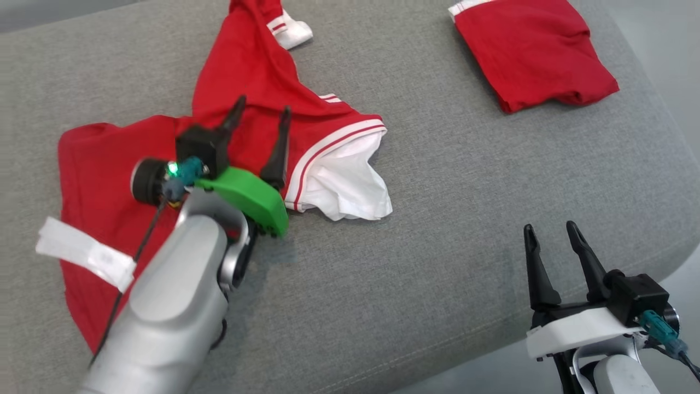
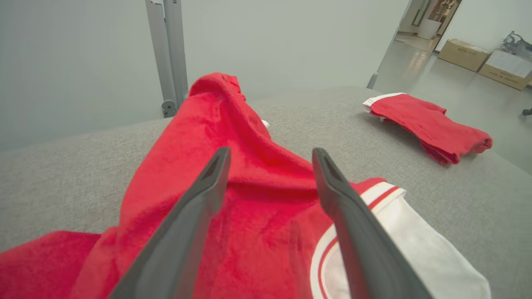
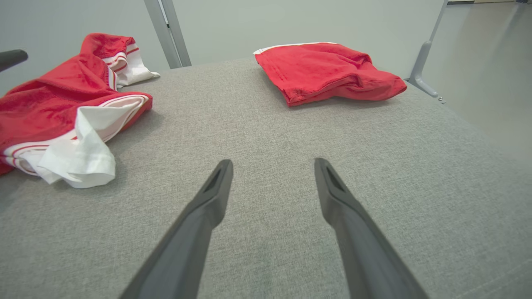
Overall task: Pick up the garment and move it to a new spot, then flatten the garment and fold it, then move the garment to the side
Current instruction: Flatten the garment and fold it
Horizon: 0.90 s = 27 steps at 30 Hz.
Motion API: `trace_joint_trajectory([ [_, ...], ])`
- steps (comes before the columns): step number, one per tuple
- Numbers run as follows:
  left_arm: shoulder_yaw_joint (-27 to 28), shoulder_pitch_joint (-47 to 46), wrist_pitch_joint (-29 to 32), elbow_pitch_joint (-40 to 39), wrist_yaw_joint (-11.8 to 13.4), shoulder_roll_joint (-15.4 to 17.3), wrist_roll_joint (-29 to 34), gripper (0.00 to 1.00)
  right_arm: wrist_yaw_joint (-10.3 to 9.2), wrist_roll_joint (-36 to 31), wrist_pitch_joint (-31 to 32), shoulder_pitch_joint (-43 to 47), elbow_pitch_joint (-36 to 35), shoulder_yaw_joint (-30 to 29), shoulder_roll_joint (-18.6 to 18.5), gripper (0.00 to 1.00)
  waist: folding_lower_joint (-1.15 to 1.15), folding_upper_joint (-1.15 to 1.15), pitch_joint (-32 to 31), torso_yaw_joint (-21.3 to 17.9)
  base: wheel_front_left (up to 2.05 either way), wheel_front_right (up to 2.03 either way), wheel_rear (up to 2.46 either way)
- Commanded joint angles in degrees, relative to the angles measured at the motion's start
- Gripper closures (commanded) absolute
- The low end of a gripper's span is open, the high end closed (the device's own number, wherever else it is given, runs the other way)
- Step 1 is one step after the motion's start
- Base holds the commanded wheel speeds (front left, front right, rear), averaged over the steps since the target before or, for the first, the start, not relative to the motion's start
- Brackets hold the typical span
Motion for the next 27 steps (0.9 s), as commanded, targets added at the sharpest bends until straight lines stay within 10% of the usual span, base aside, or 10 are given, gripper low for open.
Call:
trace_joint_trajectory([
  [1, -0.75, 3.20, 0.46, -2.16, 0.47, 0.38, 0.05, 0.00, -0.08, -0.53, 0.01, 0.89, -0.10, -0.61, -0.12, 0.00, 0.00, 0.00, -3.29, 3.67, 0.00, 0.00, 0.00],
  [14, -10.55, 13.78, 11.24, -17.79, 1.10, -2.87, 0.26, 0.00, -0.08, -1.54, 0.01, -1.33, -0.11, 0.35, -0.13, 0.00, 0.00, 0.00, -3.16, 5.15, 0.00, 0.00, 0.00],
  [27, -14.00, 10.09, 16.65, -12.92, 1.95, -2.33, 2.17, 0.00, -0.08, 1.87, 0.01, -2.03, -0.09, 1.01, -0.09, 0.00, 0.00, 0.00, 0.61, -1.55, 0.00, 0.00, 0.00],
])
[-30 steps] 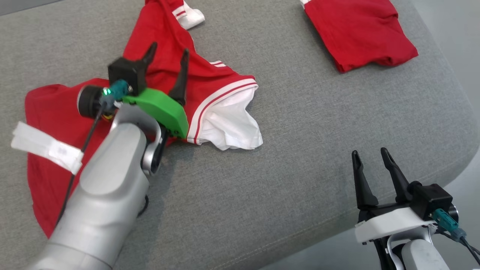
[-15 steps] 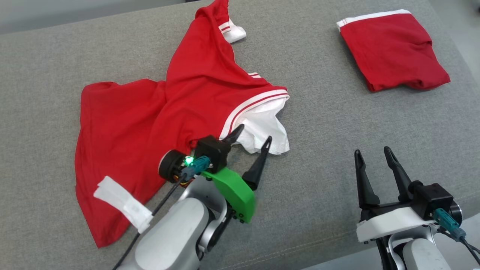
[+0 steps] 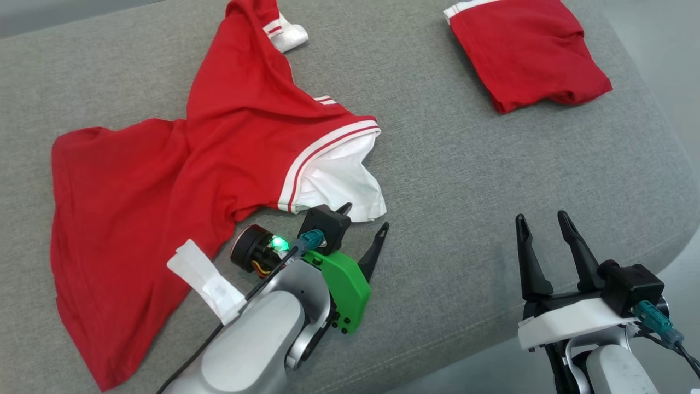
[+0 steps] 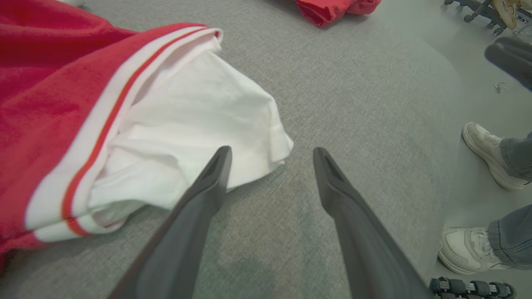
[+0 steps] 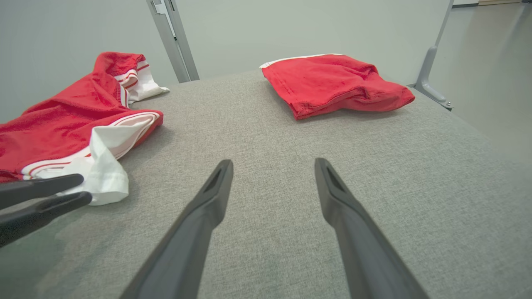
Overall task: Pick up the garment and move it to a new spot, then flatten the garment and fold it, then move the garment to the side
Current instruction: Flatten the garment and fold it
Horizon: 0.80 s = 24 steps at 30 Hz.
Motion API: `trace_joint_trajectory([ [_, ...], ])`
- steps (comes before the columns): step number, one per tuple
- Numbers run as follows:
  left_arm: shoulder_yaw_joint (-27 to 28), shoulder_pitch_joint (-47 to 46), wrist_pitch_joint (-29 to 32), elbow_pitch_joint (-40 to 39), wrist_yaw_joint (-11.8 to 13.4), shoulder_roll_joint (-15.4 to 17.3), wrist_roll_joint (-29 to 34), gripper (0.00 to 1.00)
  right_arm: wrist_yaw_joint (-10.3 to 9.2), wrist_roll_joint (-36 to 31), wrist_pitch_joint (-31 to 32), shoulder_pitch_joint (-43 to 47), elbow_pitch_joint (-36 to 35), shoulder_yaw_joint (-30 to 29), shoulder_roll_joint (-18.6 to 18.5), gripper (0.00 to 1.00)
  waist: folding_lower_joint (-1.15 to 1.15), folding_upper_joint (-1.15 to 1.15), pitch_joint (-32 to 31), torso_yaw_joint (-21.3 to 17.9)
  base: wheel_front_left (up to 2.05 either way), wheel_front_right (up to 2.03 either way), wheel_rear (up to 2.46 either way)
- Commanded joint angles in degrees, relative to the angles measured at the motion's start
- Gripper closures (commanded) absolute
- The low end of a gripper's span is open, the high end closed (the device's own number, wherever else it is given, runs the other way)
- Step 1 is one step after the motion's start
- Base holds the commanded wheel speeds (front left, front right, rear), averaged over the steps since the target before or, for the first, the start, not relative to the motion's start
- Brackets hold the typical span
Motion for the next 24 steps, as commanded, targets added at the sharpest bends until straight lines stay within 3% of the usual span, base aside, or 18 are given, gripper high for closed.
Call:
trace_joint_trajectory([
  [1, -0.03, -0.91, -0.01, 1.03, 0.24, 0.97, 0.45, 0.00, -0.08, 0.42, 0.01, -0.62, -0.16, -0.04, -0.05, 0.00, 0.00, 0.00, 1.65, -2.11, 0.00, 0.00, 0.00],
  [5, -0.84, -2.78, -1.34, 4.36, 1.81, 2.84, 3.67, 0.00, -0.08, 0.78, 0.01, -0.63, -0.32, 0.06, -0.05, 0.00, 0.00, 0.00, 2.10, -2.92, 0.00, 0.00, 0.00],
  [6, -0.96, -2.93, -1.55, 5.20, 1.88, 2.83, 3.90, 0.14, -0.08, 0.86, 0.01, -0.62, -0.30, 0.06, -0.05, 0.00, 0.00, 0.00, 2.15, -3.00, 0.00, 0.00, 0.00],
  [7, -0.99, -3.49, -1.83, 5.92, 1.95, 2.87, 4.28, 0.53, -0.08, 0.92, 0.01, -0.64, -0.26, 0.04, -0.06, 0.00, 0.00, 0.00, 2.16, -3.05, 0.00, 0.00, 0.00],
  [8, -1.14, -4.03, -2.03, 6.69, 1.69, 2.88, 4.45, 1.00, -0.08, 0.90, 0.01, -0.65, -0.19, 0.07, -0.05, 0.00, 0.00, 0.00, 2.12, -3.08, 0.00, 0.00, 0.00],
  [16, -1.12, -4.65, -1.63, 4.42, -2.79, 0.42, 0.38, 1.00, -0.08, 0.17, 0.01, 0.70, 0.21, -0.31, -0.05, 0.00, 0.00, 0.00, 0.13, -2.10, 0.00, 0.00, 0.00],
  [21, -3.23, -2.99, 4.06, -4.51, -5.07, 0.42, -2.04, 1.00, -0.08, -0.62, 0.01, 1.27, 0.41, -0.32, -0.06, 0.00, 0.00, 0.00, -1.20, -1.28, 0.00, 0.00, 0.00],
  [24, -4.38, -1.62, 7.99, -9.46, -4.43, 1.18, -2.86, 1.00, -0.08, -0.98, 0.01, 1.30, 0.52, -0.27, -0.05, 0.00, 0.00, 0.00, -1.52, -1.00, 0.00, 0.00, 0.00],
])
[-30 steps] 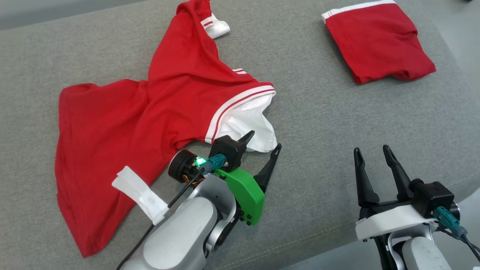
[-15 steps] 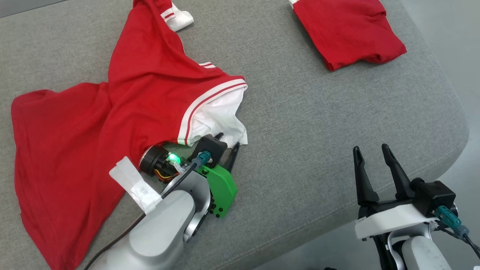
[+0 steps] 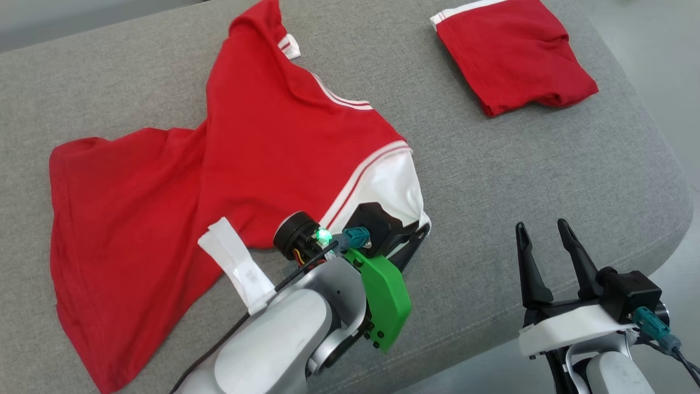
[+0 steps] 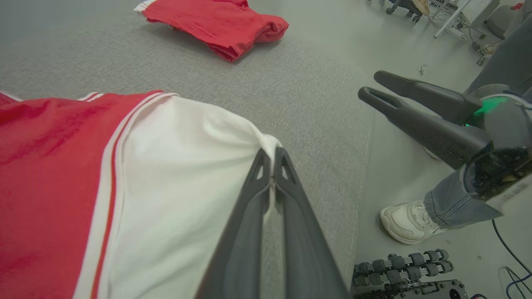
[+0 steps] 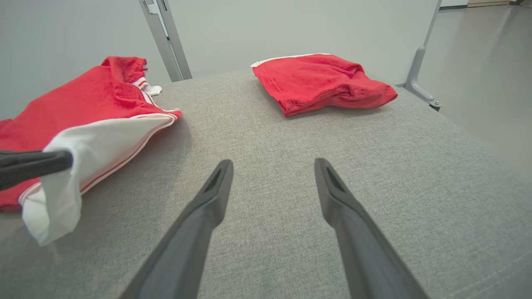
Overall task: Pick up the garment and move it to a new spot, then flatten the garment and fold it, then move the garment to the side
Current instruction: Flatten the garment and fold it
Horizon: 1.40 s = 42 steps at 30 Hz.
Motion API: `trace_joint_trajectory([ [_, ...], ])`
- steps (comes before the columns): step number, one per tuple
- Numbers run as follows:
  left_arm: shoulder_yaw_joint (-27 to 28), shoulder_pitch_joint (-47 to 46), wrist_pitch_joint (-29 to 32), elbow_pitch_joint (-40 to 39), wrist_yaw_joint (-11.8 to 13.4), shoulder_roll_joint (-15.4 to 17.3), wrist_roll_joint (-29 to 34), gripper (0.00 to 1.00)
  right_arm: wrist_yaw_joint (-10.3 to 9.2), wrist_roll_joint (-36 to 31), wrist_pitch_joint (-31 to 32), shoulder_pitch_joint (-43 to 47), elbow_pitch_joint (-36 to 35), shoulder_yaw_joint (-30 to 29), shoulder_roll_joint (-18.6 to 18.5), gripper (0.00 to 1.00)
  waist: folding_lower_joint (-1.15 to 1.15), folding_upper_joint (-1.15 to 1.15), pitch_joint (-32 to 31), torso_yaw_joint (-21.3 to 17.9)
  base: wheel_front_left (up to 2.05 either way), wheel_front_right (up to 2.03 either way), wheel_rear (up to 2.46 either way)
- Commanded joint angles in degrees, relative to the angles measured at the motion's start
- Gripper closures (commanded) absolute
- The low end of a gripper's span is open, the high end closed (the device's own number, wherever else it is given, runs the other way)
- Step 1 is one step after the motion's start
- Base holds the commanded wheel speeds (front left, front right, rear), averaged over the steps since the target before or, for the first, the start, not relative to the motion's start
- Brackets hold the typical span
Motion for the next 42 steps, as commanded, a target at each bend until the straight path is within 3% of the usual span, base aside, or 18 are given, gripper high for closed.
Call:
trace_joint_trajectory([
  [1, -0.39, 1.12, 1.20, -1.31, 0.98, 0.95, 0.15, 1.00, -0.08, -0.46, 0.01, 0.17, 0.17, 0.04, -0.07, 0.00, 0.00, 0.00, -0.31, 0.35, 0.00, 0.00, 0.00],
  [2, -0.78, 1.46, 1.44, -1.53, 1.45, 1.17, 0.73, 0.71, -0.08, -0.54, 0.01, -0.02, 0.27, 0.14, -0.06, 0.00, 0.00, 0.00, -0.25, 0.34, 0.00, 0.00, 0.00],
  [3, -0.91, 2.27, 1.30, -1.39, 1.85, 0.82, 0.49, 0.00, -0.08, -0.52, 0.01, -0.24, 0.34, 0.23, -0.06, 0.00, 0.00, 0.00, -0.17, 0.33, 0.00, 0.00, 0.00],
  [6, -1.54, 2.91, 0.45, -0.26, 1.83, 0.42, 0.86, 0.00, -0.08, -0.33, 0.01, -0.57, 0.46, 0.32, -0.06, 0.00, 0.00, 0.00, 0.06, 0.36, 0.00, 0.00, 0.00],
  [12, -0.14, 5.33, -4.52, 0.78, -0.93, -1.24, -3.52, 0.00, -0.08, -0.41, 0.01, 0.01, 0.60, -0.51, -0.06, 0.00, 0.00, 0.00, 0.02, 1.45, 0.00, 0.00, 0.00],
  [25, 13.20, 17.65, -22.64, -8.78, 10.88, 10.44, -2.25, 0.00, -0.08, -5.70, 0.01, 1.79, -2.93, -6.86, -0.08, 0.00, 0.00, 0.00, -4.41, 9.79, 0.00, 0.00, 0.00],
  [30, 19.65, 25.79, -26.32, -11.03, 14.54, 12.51, -5.22, 0.00, -0.08, -7.26, 0.01, 2.53, -3.36, -9.63, -0.09, 0.00, 0.00, 0.00, -6.34, 13.80, 0.00, 0.00, 0.00],
  [33, 22.15, 29.61, -26.93, -11.31, 15.63, 14.01, -3.81, 0.00, -0.08, -7.86, 0.01, 2.83, -3.36, -11.24, -0.05, 0.00, 0.00, 0.00, -7.33, 16.13, 0.00, 0.00, 0.00],
  [37, 26.33, 33.23, -27.20, -12.10, 14.87, 13.84, -2.17, 0.00, -0.08, -9.69, 0.01, 3.92, -2.65, -11.76, -0.11, 0.00, 0.00, 0.00, -8.95, 18.74, 0.00, 0.00, 0.00],
  [42, 31.37, 37.57, -27.22, -11.17, 10.66, 12.69, 2.41, 0.00, -0.08, -10.77, 0.01, 4.95, -1.06, -11.34, -0.09, 0.00, 0.00, 0.00, -11.35, 20.90, 0.00, 0.00, 0.00],
])
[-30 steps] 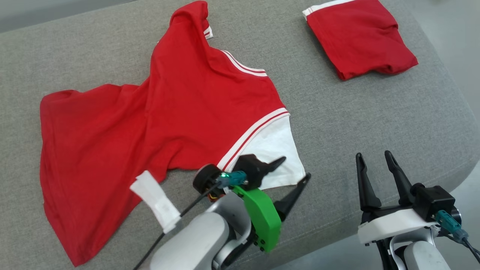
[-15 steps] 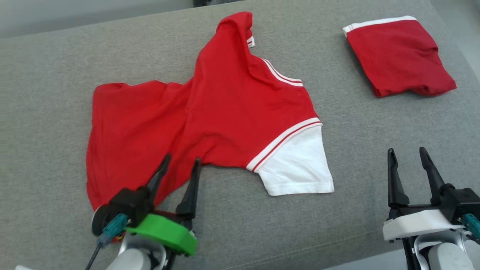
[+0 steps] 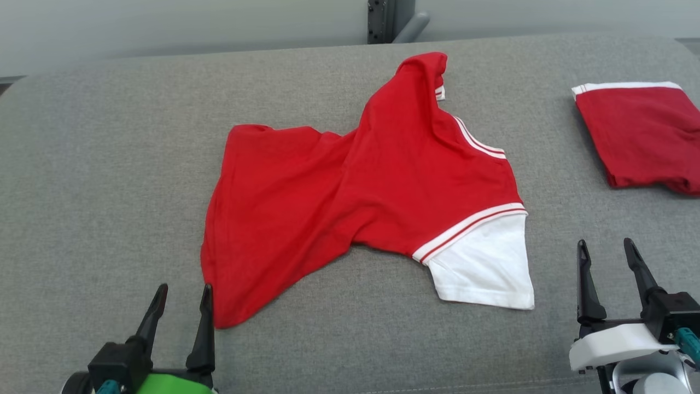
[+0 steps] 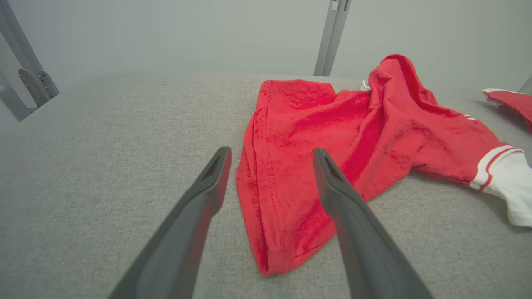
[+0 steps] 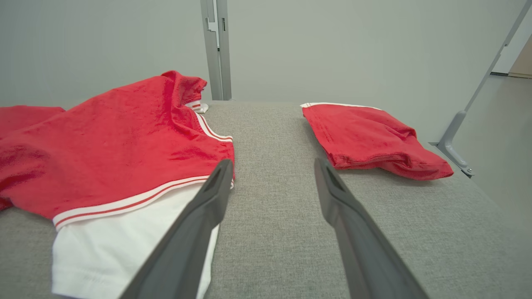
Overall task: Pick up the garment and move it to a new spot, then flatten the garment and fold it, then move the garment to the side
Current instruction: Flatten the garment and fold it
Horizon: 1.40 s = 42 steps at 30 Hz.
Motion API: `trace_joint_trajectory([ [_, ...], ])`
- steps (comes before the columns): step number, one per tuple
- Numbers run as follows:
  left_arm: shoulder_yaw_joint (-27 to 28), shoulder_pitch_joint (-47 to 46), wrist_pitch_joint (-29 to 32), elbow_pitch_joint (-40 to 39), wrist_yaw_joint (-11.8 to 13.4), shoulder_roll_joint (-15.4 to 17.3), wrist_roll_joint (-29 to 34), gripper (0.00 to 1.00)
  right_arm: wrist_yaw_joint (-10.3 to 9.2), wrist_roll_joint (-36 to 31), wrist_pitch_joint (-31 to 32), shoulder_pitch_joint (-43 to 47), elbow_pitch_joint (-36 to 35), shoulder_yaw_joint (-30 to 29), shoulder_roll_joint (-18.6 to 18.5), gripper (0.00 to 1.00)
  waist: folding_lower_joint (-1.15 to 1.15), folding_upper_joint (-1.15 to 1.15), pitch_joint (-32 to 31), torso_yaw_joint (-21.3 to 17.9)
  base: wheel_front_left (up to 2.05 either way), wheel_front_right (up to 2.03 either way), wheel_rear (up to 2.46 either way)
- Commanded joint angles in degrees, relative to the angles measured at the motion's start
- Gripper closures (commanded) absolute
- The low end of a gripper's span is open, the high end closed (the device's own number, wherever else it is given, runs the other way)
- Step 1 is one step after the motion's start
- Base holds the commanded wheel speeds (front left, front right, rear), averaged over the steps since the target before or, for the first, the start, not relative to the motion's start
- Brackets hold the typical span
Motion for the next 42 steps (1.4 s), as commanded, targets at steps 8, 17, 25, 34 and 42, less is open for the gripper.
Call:
trace_joint_trajectory([
  [8, 7.96, 6.85, -0.28, 2.79, -6.67, -3.97, 4.31, 0.00, -0.08, -0.45, 0.01, 2.44, 2.92, 2.07, -0.16, 0.00, 0.00, 0.00, -6.30, 2.65, 0.00, 0.00, 0.00],
  [17, 16.00, 10.58, -0.29, 3.72, -12.12, -8.19, 10.24, 0.00, -0.08, 0.12, 0.01, 3.24, 4.76, 3.81, -0.15, 0.00, 0.00, 0.00, -8.50, 1.65, 0.00, 0.00, 0.00],
  [25, 19.20, 9.80, -0.29, 4.30, -15.01, -10.36, 13.49, 0.00, -0.08, -0.53, 0.01, 2.38, 5.33, 4.80, -0.16, 0.00, 0.00, 0.00, -9.07, 1.02, 0.00, 0.00, 0.00],
  [34, 19.68, 9.09, -0.29, 2.89, -15.89, -12.31, 13.82, 0.00, -0.08, 2.70, 0.01, 0.70, 6.08, 6.66, -0.19, 0.00, 0.00, 0.00, -8.51, 0.63, 0.00, 0.00, 0.00],
  [42, 13.80, 3.45, 6.41, 7.82, -16.05, -11.11, 8.63, 0.00, -0.09, 1.06, 13.92, -5.22, 12.00, 8.43, -1.52, 0.00, 0.00, 0.00, -3.98, 0.84, 0.00, 0.00, 0.00],
])
